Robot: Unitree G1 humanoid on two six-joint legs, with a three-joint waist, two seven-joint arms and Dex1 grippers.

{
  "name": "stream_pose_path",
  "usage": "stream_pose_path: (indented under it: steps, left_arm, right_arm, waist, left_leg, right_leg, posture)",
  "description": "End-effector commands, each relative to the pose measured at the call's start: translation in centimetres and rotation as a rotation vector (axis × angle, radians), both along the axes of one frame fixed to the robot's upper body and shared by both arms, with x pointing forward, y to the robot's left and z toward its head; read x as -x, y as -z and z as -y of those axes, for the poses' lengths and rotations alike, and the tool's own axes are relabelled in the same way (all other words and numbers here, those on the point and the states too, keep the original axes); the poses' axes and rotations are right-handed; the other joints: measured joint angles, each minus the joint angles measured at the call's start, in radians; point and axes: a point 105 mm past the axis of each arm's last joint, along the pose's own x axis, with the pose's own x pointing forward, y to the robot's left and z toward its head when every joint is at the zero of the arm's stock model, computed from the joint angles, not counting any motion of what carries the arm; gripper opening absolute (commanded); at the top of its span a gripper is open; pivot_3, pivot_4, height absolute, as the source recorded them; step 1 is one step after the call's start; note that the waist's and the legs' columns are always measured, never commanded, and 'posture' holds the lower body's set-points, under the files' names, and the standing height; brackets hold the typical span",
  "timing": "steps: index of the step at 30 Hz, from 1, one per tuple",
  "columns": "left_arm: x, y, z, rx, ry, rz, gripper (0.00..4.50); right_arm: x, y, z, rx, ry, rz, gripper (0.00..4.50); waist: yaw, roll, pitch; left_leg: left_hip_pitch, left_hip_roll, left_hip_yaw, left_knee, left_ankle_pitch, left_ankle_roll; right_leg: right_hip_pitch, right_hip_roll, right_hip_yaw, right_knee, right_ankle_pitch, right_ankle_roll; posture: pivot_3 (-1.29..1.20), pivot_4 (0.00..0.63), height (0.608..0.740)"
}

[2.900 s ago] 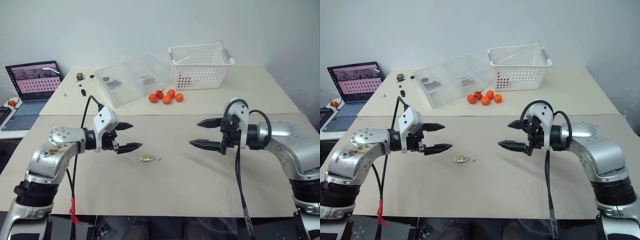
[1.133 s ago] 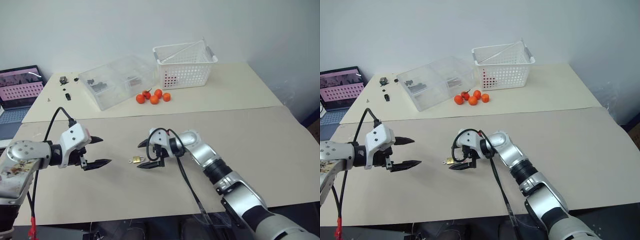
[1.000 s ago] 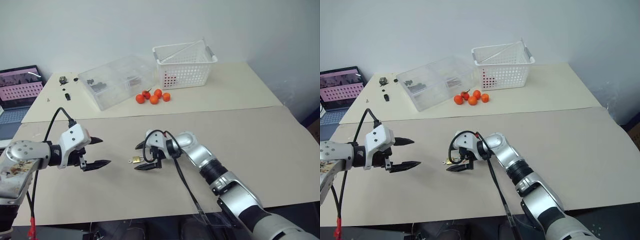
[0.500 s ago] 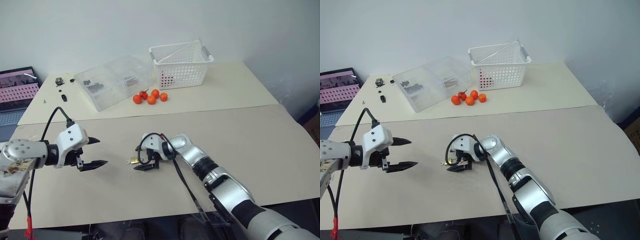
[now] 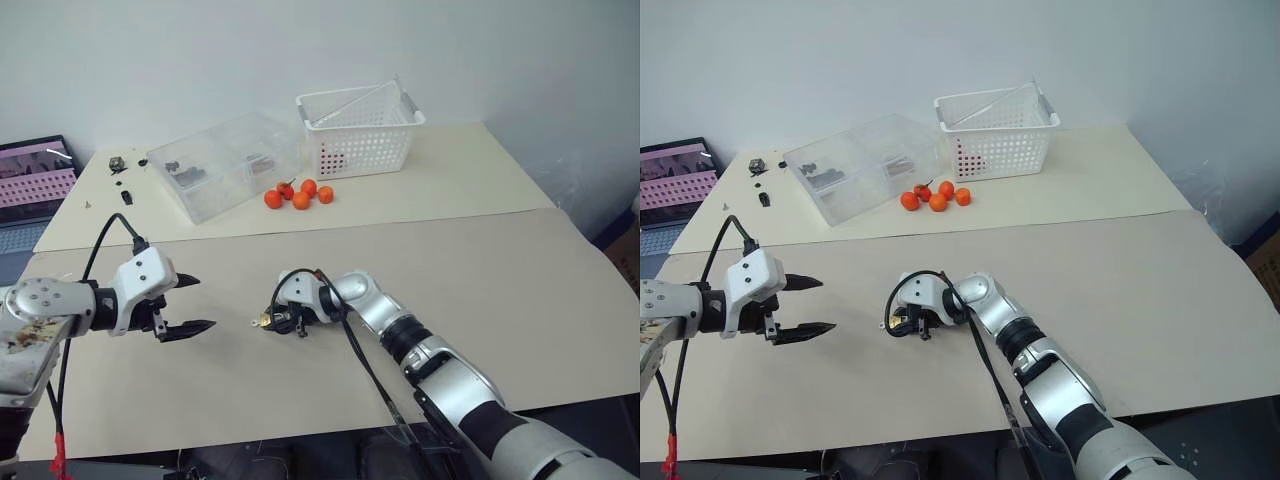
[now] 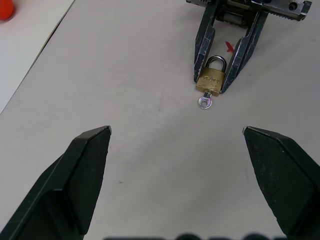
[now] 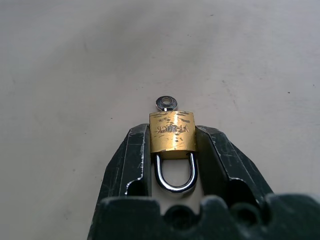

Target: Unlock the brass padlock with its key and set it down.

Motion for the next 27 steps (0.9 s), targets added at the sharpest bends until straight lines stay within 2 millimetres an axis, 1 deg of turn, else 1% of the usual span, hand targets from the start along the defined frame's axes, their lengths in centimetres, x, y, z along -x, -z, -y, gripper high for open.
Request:
stream_pose_path:
  steps: [1,4,7,10,12,16,18,19,22,25,27]
  left_arm:
    - [-0.6,-0.9,0.6,0.027,0.018,0.04,4.5]
    - [-1.1,-1.1,1.2,0.083,0.019,0.04,4.5]
    - [-1.8,-1.1,2.3,0.158,0.028,0.007,4.5]
    - [-2.4,-0.9,3.6,0.237,0.041,-0.049,4.5]
    - [-3.0,-0.8,4.5,0.282,0.049,-0.085,4.5]
    - [-4.5,-1.0,6.4,0.397,0.066,-0.167,4.5]
    - [-5.7,-1.1,6.9,0.501,0.033,-0.22,4.5]
    - [-5.9,-1.0,7.2,0.535,0.021,-0.255,4.5]
    - [-5.6,0.0,8.2,0.556,0.04,-0.358,4.5]
    - [-5.1,1.6,9.0,0.53,0.042,-0.472,4.5]
    - [-4.8,2.1,9.5,0.542,0.044,-0.545,4.5]
  right_arm:
    - [-0.2,-2.1,0.2,-0.038,-0.018,0.077,0.93]
    - [-0.7,-3.8,1.3,-0.048,-0.007,0.138,0.93]
    - [-1.0,-6.5,3.2,-0.067,0.012,0.221,0.93]
    - [-0.6,-8.4,4.8,-0.089,0.031,0.283,0.93]
    - [-0.2,-9.2,5.8,-0.086,0.036,0.329,0.93]
    - [1.0,-9.7,8.0,-0.042,0.034,0.419,0.93]
    - [1.6,-9.7,9.1,-0.015,0.044,0.452,0.93]
    - [1.8,-9.7,9.5,-0.003,0.051,0.461,0.93]
    - [2.1,-9.7,10.4,0.006,0.088,0.469,0.93]
    - [2.3,-10.3,10.9,-0.032,0.146,0.452,0.93]
    - [2.3,-10.5,11.1,-0.039,0.17,0.447,0.93]
  waist:
    - [0.0,0.0,0.0]
    - [0.004,0.0,0.0]
    - [0.006,-0.001,0.0]
    - [0.009,-0.001,-0.001]
    - [0.011,-0.002,-0.001]
    - [0.015,-0.002,-0.001]
    - [0.02,-0.002,-0.001]
    - [0.023,-0.002,-0.001]
    - [0.017,-0.003,-0.001]
    - [0.017,-0.003,-0.002]
    - [0.021,-0.003,-0.001]
  left_leg:
    - [0.0,0.0,0.0,0.0,0.0,0.0]
    - [-0.001,0.0,0.0,0.001,0.0,0.0]
    - [-0.001,0.0,0.0,0.001,0.0,0.0]
    - [-0.002,0.0,0.001,0.002,0.0,0.0]
    - [-0.002,0.0,0.001,0.003,0.0,0.0]
    - [-0.003,0.0,0.004,0.006,-0.001,0.002]
    - [-0.005,0.0,0.004,0.013,-0.006,0.01]
    - [-0.005,0.001,0.004,0.017,-0.009,0.015]
    - [-0.005,0.001,0.005,0.019,-0.011,0.019]
    - [-0.004,0.003,0.005,0.019,-0.012,0.02]
    - [-0.004,0.004,0.005,0.019,-0.012,0.021]
  right_leg:
    - [0.0,0.0,0.0,0.0,0.0,0.0]
    - [0.0,0.0,0.0,0.0,0.0,0.0]
    - [0.0,0.0,0.0,0.0,0.0,0.001]
    - [0.0,0.0,-0.001,0.0,0.0,0.001]
    - [0.0,0.0,-0.001,0.001,0.0,0.001]
    - [0.0,0.001,-0.001,0.001,0.0,0.001]
    - [0.001,0.003,-0.002,0.001,0.0,0.001]
    - [0.001,0.004,-0.002,0.002,0.0,0.001]
    - [0.0,0.005,-0.002,0.003,0.0,0.001]
    - [0.0,0.006,-0.001,0.003,0.0,0.001]
    - [0.0,0.007,-0.001,0.003,0.0,0.001]
  posture:
    - [0.0,0.15,0.74]
    - [0.0,0.15,0.74]
    - [0.0,0.15,0.74]
    - [0.0,0.15,0.74]
    - [0.0,0.15,0.74]
    - [0.0,0.15,0.74]
    - [0.0,0.15,0.74]
    - [0.0,0.15,0.74]
    - [0.0,0.15,0.74]
    - [0.0,0.15,0.74]
    - [0.0,0.15,0.74]
